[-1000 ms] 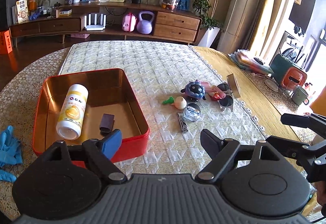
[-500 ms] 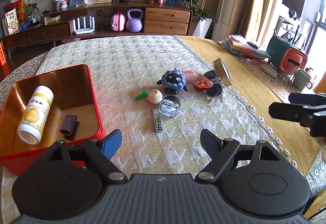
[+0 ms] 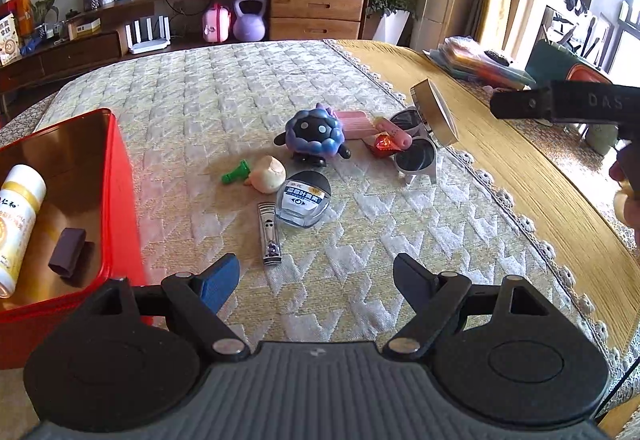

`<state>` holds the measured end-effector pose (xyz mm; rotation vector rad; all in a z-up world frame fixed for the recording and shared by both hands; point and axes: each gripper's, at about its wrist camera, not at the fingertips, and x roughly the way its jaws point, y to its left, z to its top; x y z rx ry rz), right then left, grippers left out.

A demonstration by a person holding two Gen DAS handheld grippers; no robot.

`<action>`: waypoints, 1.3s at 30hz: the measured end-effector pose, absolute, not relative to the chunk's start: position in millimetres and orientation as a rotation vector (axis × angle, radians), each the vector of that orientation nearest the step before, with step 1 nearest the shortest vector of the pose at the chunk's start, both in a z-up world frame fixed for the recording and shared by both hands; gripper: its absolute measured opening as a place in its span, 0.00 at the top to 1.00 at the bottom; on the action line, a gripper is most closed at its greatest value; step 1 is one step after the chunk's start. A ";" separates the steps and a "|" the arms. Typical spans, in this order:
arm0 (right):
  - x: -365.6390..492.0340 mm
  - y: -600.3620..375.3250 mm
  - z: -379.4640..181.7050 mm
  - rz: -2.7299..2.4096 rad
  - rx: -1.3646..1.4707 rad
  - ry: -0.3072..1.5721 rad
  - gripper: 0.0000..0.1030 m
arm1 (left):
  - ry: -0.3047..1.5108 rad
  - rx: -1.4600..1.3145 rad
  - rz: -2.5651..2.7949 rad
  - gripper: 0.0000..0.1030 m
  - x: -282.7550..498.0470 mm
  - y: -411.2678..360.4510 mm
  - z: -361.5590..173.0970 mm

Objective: Organize rigid objects
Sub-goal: 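Withdraw both open tools from the tin toward the remaining objects, then grasp the silver nail clipper with the left tool while the right tool grasps the round mirror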

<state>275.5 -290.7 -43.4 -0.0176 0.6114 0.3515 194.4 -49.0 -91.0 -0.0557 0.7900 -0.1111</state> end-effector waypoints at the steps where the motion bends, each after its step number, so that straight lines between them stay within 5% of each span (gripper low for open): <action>1: 280.3 -290.0 -44.4 0.352 -0.015 0.614 0.01 | 0.792 -0.051 -0.116 0.18 196.0 -50.5 -92.6; 10: 320.4 -286.3 -68.5 0.387 -0.014 0.655 0.01 | 0.802 -0.031 -0.088 0.19 212.1 -54.6 -108.0; 21: 357.5 -291.2 -89.8 0.442 0.054 0.688 0.01 | 0.783 -0.036 -0.025 0.38 220.9 -49.3 -113.0; 27: 373.4 -297.0 -102.8 0.437 0.123 0.714 0.01 | 0.766 -0.037 0.002 0.53 222.4 -47.0 -113.8; 32: 379.0 -300.2 -111.8 0.433 0.162 0.739 0.01 | 0.756 -0.052 0.027 0.74 221.1 -40.0 -113.6; 39: 374.2 -295.4 -109.8 0.421 0.141 0.730 0.24 | 0.749 -0.032 0.031 0.89 219.4 -40.4 -113.8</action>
